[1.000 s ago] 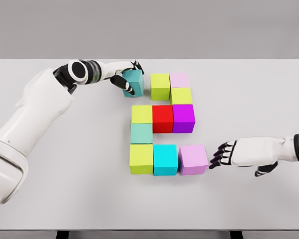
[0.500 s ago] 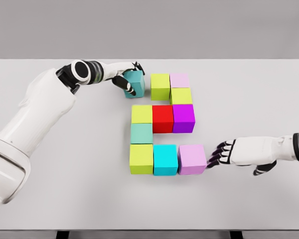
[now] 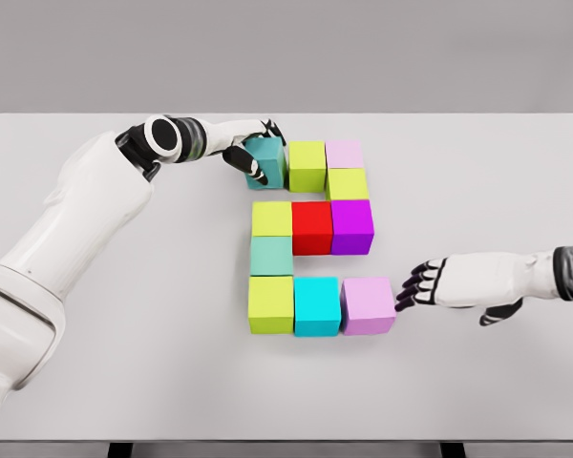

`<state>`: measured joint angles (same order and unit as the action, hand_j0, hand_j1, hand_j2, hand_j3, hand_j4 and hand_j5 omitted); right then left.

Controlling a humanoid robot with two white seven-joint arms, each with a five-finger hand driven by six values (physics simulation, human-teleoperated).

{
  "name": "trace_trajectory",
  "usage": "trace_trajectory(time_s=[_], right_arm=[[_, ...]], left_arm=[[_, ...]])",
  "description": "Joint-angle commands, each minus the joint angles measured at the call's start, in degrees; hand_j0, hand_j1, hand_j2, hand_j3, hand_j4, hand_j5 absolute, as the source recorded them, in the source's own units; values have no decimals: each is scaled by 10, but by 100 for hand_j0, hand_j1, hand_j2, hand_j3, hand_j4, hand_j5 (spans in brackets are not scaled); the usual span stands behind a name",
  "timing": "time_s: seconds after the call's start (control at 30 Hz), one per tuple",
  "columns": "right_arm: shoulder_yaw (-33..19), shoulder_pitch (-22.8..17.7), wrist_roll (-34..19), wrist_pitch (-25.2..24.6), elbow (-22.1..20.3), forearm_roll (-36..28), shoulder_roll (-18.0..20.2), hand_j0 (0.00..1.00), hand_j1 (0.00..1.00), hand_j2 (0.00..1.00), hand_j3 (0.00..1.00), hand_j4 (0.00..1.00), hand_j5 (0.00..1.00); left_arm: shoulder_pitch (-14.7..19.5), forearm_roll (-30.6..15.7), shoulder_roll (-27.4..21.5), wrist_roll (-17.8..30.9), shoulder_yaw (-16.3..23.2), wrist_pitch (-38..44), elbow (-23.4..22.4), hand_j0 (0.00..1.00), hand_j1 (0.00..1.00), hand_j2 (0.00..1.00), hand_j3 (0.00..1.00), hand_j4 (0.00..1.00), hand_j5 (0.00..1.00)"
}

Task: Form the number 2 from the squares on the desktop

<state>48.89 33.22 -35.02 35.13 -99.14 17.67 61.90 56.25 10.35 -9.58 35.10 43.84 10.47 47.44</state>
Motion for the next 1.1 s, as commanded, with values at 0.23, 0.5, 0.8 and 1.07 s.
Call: trace_trajectory(time_s=[0.23, 0.5, 0.8, 1.07], right_arm=[[0, 4, 0, -1, -13, -6, -5, 100, 100, 100, 100, 100, 100], [-1, 5, 0, -1, 4, -14, 4, 100, 100, 100, 100, 100, 100], [-49, -20, 0, -1, 9, -66, 9, 100, 100, 100, 100, 100, 100], [-37, -23, 0, -1, -11, -66, 16, 100, 100, 100, 100, 100, 100]], left_arm=[[0, -2, 0, -1, -2, 1, 0, 58, 58, 58, 58, 58, 58], [3, -2, -3, -1, -5, 4, -2, 60, 60, 60, 60, 60, 60], [11, 1, -3, -1, -7, 4, -8, 70, 70, 70, 70, 70, 70], [11, 2, -3, -1, -8, 4, -8, 81, 81, 81, 81, 81, 81]])
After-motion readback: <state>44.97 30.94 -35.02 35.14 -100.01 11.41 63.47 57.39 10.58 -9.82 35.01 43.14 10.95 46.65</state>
